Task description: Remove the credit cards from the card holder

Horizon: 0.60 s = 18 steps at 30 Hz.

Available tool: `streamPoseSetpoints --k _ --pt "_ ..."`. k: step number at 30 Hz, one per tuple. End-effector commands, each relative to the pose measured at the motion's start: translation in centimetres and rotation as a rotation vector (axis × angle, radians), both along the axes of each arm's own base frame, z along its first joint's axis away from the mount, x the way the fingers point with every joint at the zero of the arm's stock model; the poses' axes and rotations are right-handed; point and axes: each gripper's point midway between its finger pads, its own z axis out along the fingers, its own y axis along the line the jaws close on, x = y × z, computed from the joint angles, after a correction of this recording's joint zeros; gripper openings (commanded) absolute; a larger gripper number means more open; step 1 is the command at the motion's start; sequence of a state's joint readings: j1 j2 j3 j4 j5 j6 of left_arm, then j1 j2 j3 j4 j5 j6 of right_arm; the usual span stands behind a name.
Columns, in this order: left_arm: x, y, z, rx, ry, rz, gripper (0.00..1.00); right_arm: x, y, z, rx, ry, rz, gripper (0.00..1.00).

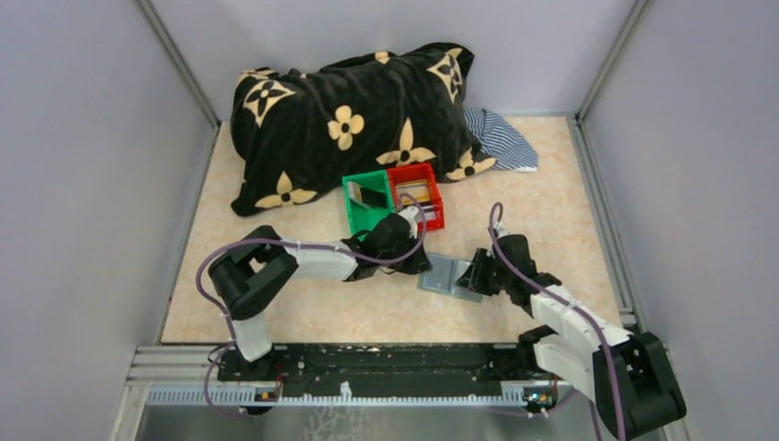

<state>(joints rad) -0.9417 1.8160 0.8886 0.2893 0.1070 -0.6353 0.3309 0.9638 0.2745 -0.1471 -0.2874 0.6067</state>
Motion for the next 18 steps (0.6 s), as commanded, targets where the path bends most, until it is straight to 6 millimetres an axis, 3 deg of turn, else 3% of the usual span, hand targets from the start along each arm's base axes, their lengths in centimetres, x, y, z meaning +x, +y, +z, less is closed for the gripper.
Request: streamPoseSetpoints --k 1,12,18 --pt "-0.1 -1.8 0.7 -0.014 -0.013 -0.031 0.17 0.4 -0.2 -0.4 -0.014 -0.014 -0.010 0.22" --pt "-0.5 -1.7 -0.9 0.046 -0.007 -0.039 0.17 0.7 -0.4 0.4 -0.015 -0.047 -0.020 0.22" --pt "-0.9 -2.9 -0.1 0.006 -0.003 -0.072 0.16 1.3 -0.4 2.1 0.001 -0.110 -0.030 0.22"
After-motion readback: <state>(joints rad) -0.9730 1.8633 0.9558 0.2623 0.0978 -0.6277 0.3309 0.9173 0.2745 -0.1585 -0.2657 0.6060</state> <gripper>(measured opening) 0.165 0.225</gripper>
